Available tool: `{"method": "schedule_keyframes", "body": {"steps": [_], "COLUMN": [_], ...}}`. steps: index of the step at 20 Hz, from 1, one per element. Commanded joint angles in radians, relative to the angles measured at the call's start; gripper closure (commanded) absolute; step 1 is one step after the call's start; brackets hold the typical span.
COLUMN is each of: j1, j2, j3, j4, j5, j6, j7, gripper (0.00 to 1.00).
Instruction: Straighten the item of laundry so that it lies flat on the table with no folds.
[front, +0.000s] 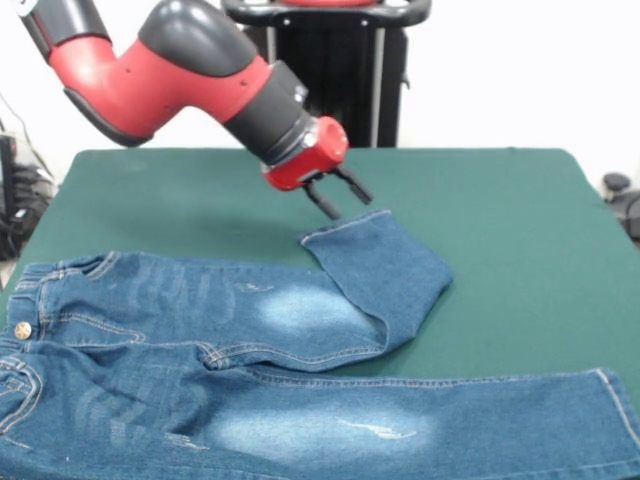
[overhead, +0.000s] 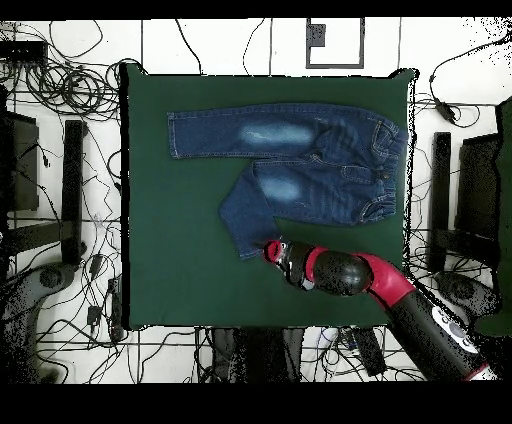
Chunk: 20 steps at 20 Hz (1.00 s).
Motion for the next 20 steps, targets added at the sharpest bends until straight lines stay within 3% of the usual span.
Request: {"method": "schedule_keyframes", "body": {"steps": [1,20], "j1": [-0.009,0.027], "j2": [0.012,0.09], "j3": [-0.023,-0.064], "j4": [-0.123,-0.172], "j5": [0.028,-0.055], "j6": [0.12,0.031], "j7": [-0.206,-0.179], "gripper": [0.0,0.0]}}
